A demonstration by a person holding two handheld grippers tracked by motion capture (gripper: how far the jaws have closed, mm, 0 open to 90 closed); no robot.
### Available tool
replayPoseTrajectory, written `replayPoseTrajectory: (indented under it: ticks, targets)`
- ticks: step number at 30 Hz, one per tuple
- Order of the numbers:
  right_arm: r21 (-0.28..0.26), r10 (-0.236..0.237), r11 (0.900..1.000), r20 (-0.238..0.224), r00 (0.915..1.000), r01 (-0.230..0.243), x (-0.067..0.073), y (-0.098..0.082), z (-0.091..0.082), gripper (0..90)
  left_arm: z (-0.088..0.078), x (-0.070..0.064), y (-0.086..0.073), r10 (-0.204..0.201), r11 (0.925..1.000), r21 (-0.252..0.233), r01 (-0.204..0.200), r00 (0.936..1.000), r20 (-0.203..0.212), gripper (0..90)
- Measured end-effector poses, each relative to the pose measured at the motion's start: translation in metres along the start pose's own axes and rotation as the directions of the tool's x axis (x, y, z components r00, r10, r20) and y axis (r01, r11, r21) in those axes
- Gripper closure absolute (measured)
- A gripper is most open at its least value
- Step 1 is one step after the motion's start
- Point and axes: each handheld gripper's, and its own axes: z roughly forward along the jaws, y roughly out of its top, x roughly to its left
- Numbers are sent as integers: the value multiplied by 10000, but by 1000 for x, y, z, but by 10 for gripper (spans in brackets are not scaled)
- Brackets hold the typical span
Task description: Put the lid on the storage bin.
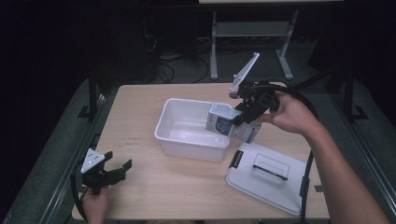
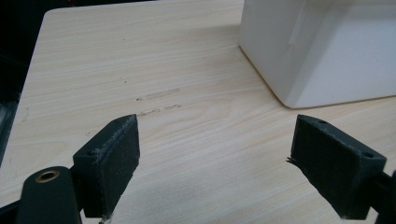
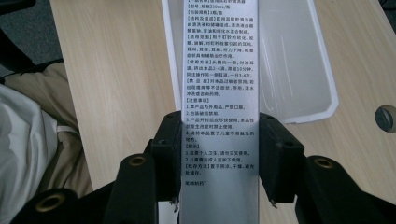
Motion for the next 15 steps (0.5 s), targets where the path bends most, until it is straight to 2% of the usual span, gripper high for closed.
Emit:
replayPoseTrajectory:
  ticks: [15]
  targets:
    - [62,-251,9997,-158,9996,252,3,22,15,554,-1,0,0,-28,10000,-50,28,10000,-14,149]
